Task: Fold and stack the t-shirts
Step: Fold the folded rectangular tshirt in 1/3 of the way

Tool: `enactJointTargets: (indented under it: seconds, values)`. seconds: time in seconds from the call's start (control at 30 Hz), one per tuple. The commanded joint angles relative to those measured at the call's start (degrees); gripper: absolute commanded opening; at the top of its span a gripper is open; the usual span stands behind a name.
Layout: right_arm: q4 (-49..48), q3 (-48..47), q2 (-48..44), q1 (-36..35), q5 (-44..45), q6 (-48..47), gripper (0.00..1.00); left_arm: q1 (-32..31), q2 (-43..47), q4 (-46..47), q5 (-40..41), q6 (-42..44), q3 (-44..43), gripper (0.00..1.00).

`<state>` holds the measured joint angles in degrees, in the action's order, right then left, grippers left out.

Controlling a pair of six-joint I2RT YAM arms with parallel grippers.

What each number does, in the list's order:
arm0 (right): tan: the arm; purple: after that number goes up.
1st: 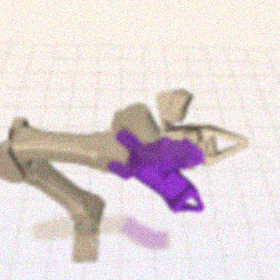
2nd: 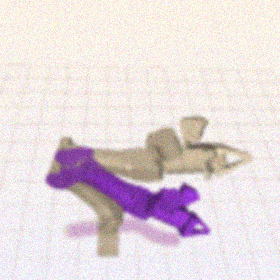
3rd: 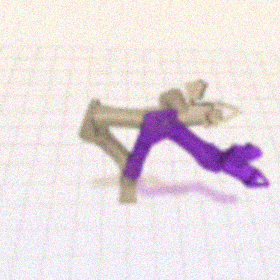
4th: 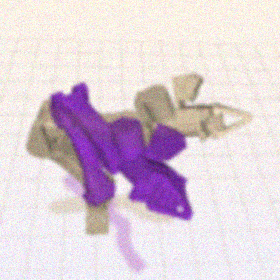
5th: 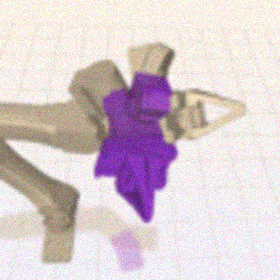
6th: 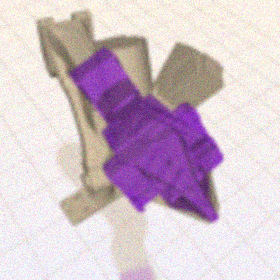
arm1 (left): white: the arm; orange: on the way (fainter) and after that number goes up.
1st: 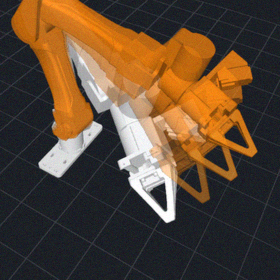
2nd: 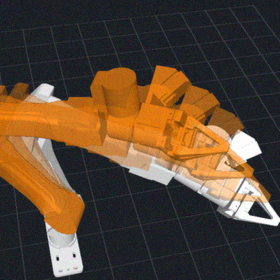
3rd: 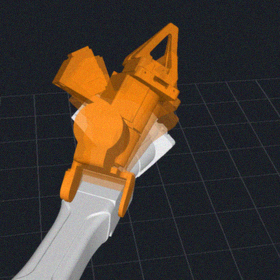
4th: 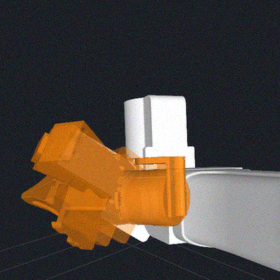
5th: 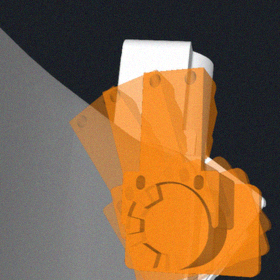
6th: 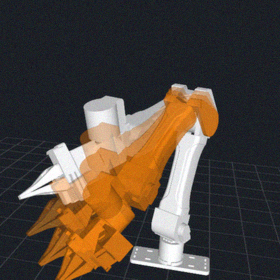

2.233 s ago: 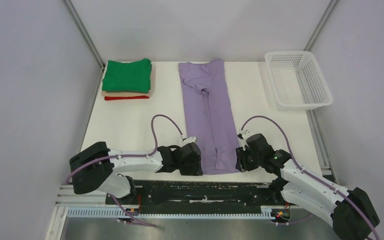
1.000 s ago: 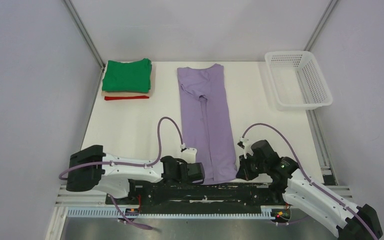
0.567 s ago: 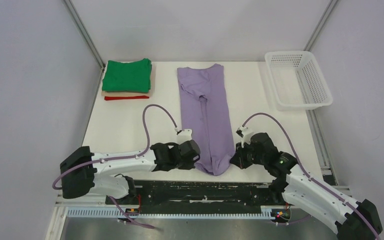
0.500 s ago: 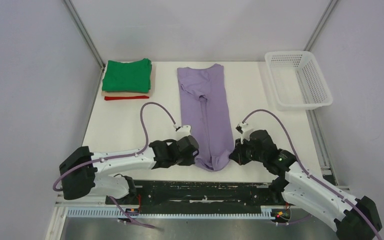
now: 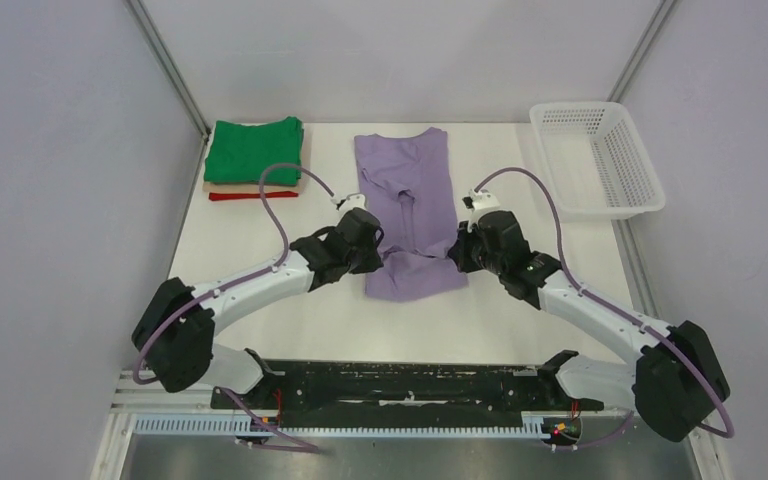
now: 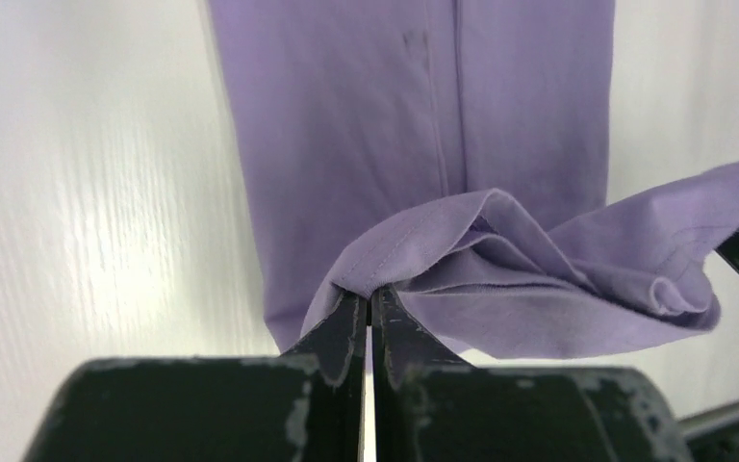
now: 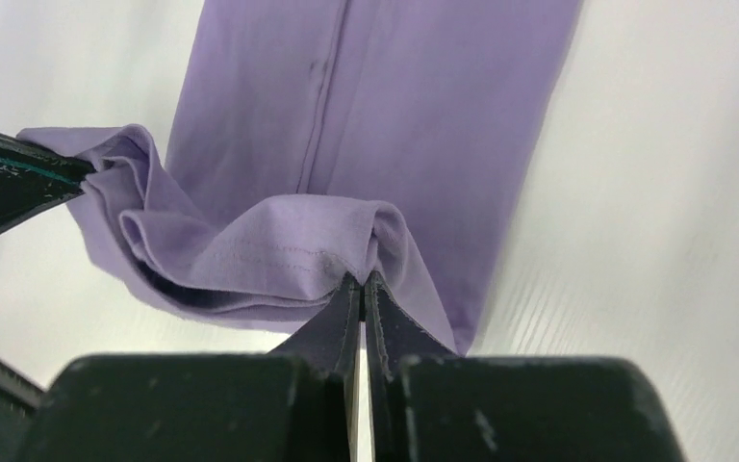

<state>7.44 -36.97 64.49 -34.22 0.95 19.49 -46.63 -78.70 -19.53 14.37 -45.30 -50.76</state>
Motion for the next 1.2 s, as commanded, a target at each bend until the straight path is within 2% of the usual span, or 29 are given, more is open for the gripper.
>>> enactJointTargets:
  seconds: [0.0,0.4,0.9,1.0,1.1,1.13,1.17]
  values:
    - [-5.8,-5.8,5.1,3.4,2.8,0.1,0.00,4.4,-5.6,3.0,-0.7,7.3,-6.3,0.02]
    - [-10.9,-16.6,21.1,8.3,-2.5,-3.6,0.00,11.6,-20.1,1.9,0.2,12.1,-19.9,0.02]
    - [-11.6,-25.8,34.5,11.5,-0.8,-3.0,0.00,16.0,-28.3,0.6,1.1,13.6,-26.5,0.03]
    - [-12.0,-27.1,37.0,12.4,-1.5,-1.4,0.02,16.4,-29.7,1.1,1.3,13.8,-27.2,0.15]
    - [-12.8,-28.9,39.6,13.2,-3.1,-0.9,0.07,17.1,-32.1,0.7,0.8,14.0,-29.4,0.17]
    - [-12.6,-30.1,40.6,13.4,-3.3,-0.7,0.11,17.5,-32.8,0.1,0.6,13.9,-30.2,0.18]
    - [-12.2,-31.3,41.6,13.8,-3.7,-0.5,0.19,17.9,-33.4,-0.6,0.3,13.9,-31.3,0.21]
